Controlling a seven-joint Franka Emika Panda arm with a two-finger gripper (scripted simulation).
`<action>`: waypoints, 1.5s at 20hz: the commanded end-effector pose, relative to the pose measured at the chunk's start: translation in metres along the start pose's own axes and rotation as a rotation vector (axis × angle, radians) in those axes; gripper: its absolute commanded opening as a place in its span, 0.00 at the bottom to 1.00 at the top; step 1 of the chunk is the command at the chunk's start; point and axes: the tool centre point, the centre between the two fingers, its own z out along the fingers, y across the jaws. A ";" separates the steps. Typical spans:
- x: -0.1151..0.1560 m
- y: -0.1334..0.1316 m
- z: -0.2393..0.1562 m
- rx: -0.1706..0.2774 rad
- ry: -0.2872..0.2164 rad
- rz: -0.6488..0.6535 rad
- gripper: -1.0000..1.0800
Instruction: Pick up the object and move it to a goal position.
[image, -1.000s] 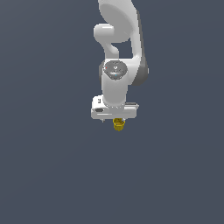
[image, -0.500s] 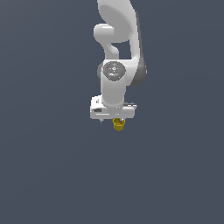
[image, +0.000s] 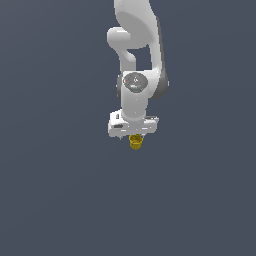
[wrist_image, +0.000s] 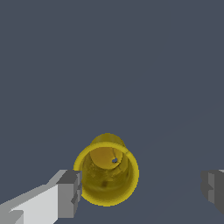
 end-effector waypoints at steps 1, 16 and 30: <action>-0.006 -0.008 0.007 0.002 0.012 -0.038 0.96; -0.020 -0.026 0.024 0.006 0.037 -0.123 0.96; -0.019 -0.027 0.073 0.006 0.039 -0.126 0.96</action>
